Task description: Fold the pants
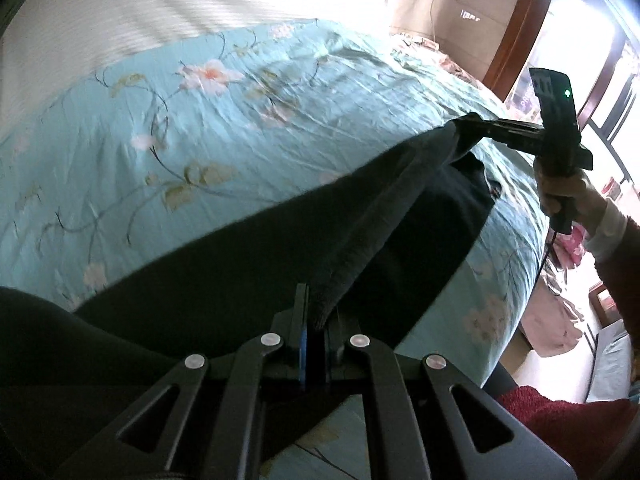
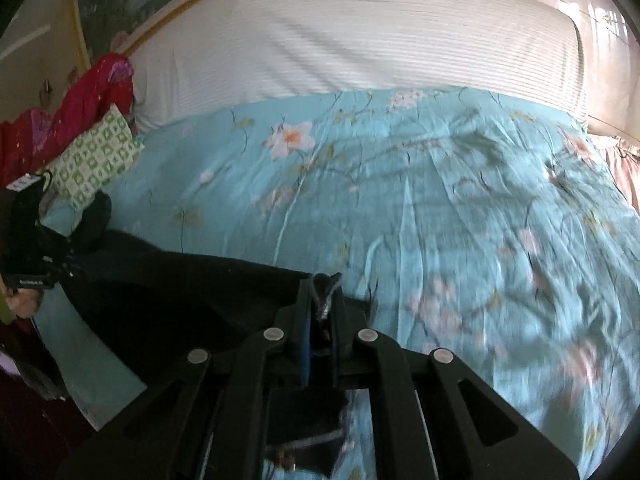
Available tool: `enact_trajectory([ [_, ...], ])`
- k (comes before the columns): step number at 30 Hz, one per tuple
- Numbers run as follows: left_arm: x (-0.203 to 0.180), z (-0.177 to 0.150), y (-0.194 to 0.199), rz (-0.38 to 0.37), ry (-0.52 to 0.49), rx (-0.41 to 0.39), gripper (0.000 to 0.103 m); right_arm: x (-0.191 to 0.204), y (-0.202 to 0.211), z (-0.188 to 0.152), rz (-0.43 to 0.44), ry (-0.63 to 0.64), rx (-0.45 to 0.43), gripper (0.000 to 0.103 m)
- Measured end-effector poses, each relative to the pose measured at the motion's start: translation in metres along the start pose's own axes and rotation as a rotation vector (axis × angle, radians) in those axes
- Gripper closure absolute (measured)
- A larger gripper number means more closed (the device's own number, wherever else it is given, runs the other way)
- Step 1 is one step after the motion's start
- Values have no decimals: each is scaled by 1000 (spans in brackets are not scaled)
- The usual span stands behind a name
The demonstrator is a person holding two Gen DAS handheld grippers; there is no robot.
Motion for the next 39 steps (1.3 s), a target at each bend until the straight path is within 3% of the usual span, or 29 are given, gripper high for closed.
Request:
enact_trajectory([
  [6, -4, -15, -2, -14, 5, 2, 100, 8, 11, -23, -27, 23, -8, 95],
  [15, -11, -37, -30, -9, 8, 73, 95, 6, 4, -46, -75, -5, 90, 94],
  [18, -13, -42, -27, -27, 32, 69, 85, 10, 10, -51, -113, -1, 109, 87],
  [22, -13, -52, -17, -52, 79, 55, 71, 9, 22, -59, -181, -49, 146, 63],
  [27, -8, -67, 2, -61, 165, 44, 56, 27, 49, -56, -171, -92, 52, 57],
  [31, 8, -73, 21, -58, 275, 36, 47, 58, 51, -47, -82, -93, -25, 48],
  [35, 37, -75, 41, 6, 415, 9, 37, 91, 22, -33, 27, -58, -9, 48],
  [39, 73, -69, 52, 60, 536, 7, 35, 121, -8, -26, 112, -30, 15, 48],
])
Point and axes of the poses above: each gripper's, at about its wrist camera, not at the fingertips, and y roughly against the way its jaws point, x to its left, z to its top, the point moved 1 cm from there along -y, roughly the way its jaws point, and after that the axes turned 3 degrees about z, right-handed, at the moved point
